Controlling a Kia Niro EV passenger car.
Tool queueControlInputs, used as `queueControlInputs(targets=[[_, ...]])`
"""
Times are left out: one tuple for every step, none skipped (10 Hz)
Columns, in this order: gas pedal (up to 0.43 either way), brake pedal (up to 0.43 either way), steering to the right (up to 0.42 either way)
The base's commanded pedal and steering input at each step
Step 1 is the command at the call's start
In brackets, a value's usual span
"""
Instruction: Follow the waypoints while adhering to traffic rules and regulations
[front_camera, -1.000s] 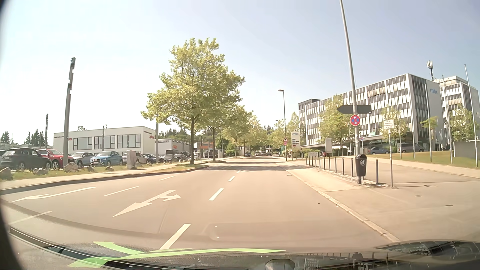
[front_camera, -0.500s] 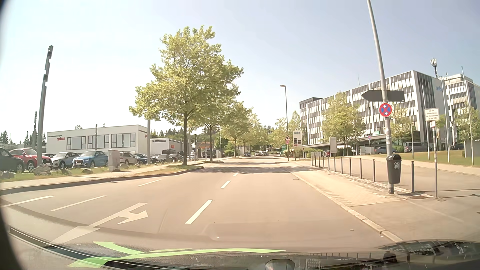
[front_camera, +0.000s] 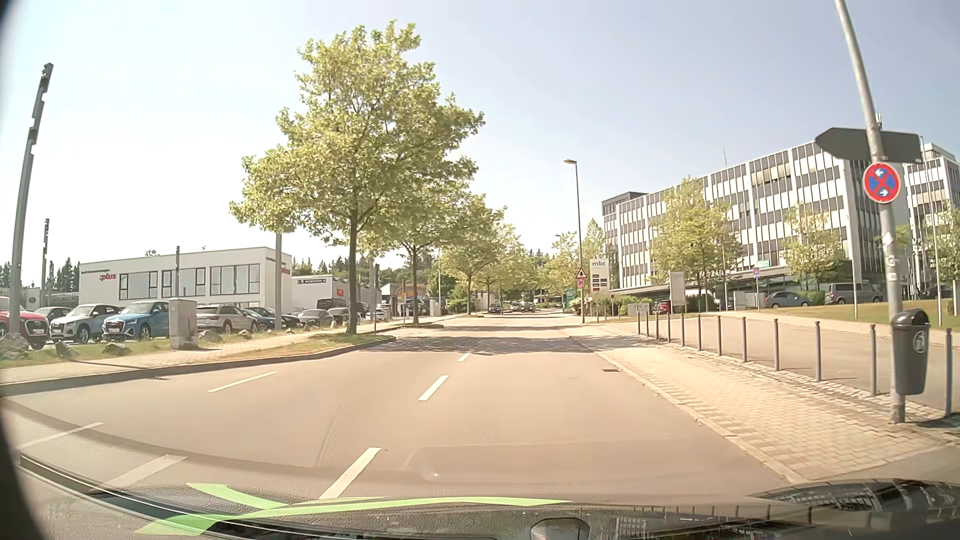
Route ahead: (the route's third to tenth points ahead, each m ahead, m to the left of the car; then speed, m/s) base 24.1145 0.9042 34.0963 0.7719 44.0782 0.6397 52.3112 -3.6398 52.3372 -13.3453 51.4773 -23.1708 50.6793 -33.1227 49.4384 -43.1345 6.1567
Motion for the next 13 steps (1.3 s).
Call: queueControlInputs(targets=[[0.059, 0.0, -0.007], [0.047, 0.0, -0.007], [0.047, 0.0, -0.007], [0.047, 0.0, -0.007], [0.047, 0.0, -0.007], [0.047, 0.0, -0.007], [0.079, 0.0, -0.007], [0.11, 0.0, -0.007], [0.11, 0.0, -0.007], [0.11, 0.0, -0.007], [0.11, 0.0, -0.007], [0.118, 0.0, -0.007], [0.118, 0.0, -0.007]])
